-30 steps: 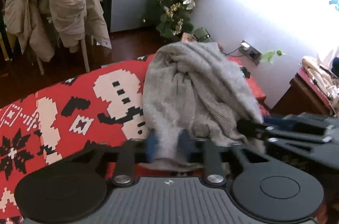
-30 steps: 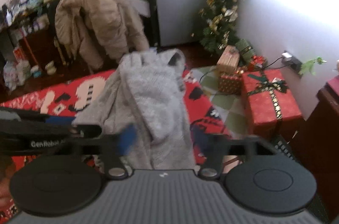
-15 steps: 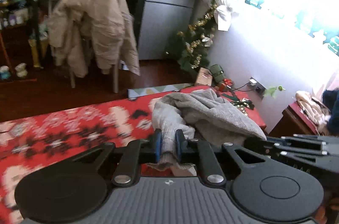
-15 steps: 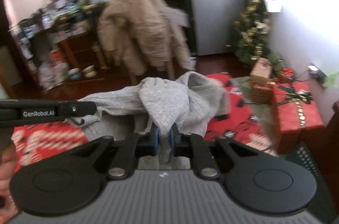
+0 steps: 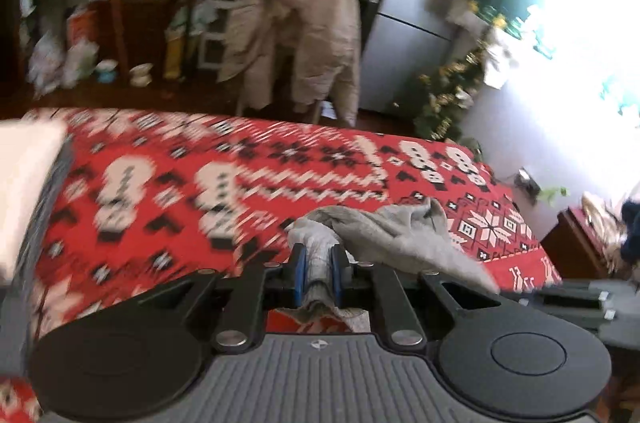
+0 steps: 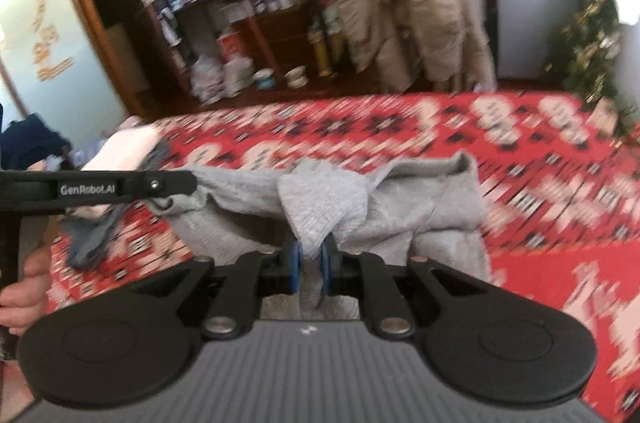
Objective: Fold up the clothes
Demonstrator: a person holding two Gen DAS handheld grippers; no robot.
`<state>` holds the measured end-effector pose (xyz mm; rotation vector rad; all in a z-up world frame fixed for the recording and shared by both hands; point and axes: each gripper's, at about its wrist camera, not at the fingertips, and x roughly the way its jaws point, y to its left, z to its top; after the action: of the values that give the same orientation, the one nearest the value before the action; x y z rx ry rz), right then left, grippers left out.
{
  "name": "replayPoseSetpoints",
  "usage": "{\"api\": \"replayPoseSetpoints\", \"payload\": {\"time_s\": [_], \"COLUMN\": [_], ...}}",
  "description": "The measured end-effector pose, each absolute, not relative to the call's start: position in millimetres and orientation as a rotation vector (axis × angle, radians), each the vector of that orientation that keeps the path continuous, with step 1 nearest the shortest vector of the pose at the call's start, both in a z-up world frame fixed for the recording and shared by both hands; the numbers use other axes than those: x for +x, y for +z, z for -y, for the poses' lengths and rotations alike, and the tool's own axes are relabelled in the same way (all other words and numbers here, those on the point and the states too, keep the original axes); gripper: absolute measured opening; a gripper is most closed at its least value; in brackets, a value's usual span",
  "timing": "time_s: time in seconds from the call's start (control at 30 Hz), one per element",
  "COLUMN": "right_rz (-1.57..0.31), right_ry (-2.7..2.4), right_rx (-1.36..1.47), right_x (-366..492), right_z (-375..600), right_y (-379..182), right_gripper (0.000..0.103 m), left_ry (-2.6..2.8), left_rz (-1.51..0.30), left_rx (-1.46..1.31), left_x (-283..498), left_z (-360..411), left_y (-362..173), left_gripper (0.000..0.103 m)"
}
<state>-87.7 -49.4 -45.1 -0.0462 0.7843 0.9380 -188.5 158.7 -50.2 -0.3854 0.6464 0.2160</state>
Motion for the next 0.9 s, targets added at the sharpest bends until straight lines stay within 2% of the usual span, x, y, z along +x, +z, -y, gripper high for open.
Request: {"api": "replayPoseSetpoints", "payload": {"time_s": [0.2, 0.3, 0.37, 0.43, 0.47, 0.5, 0.57, 0.63, 0.7, 0.9], "right_rz": [-0.807, -0.812, -0.803, -0.799, -0.798, -0.797, -0.792, -0.775, -0.762, -0.75], "right_ry": [1.007, 0.987, 0.968, 0.954, 0.948, 0.942, 0.929, 0.906, 0.888, 0.822], "right_rx": [-0.127, -0.18, -0.217, -0.217, -0.214, -0.211, -0.198, -0.184, -0.162, -0.13], "right_x": [-146, -162, -170, -172, -173, -174, -164, -147, -132, -109], "right_z": [35, 30, 29, 33, 35, 37, 40, 43, 45, 61], "right_y": [-56, -66, -70, -70, -70, -71, -72, -77, -82, -86], "right_gripper": [0.012, 0.019, 0.019, 0.023, 0.025, 0.031, 0.046, 0.072, 0.082, 0.093], "left_ry": [0.309, 0.349, 0.353, 0.347, 0.338, 0.328, 0.318, 0.314, 0.303, 0.207], "left_rz": [-0.616, -0.664, -0.677, -0.673, -0.672, -0.671, -0.679, -0.69, -0.688, -0.676], "left_rx": [-0.403, -0.415, -0.426, -0.427, -0.429, -0.431, -0.422, -0.404, -0.391, -0.332], "left_x": [-233, -240, -248, -253, -254, -256, -257, -256, -255, -248], "left_z": [-168, -170, -171, -169, -168, -167, -163, -159, -155, -134], "left_y": [-61, -77, -84, -86, -86, -86, -86, -86, -84, -78], "left_gripper": [0.013, 0.013, 0.014, 0.02, 0.028, 0.035, 0.037, 0.037, 0.037, 0.037]}}
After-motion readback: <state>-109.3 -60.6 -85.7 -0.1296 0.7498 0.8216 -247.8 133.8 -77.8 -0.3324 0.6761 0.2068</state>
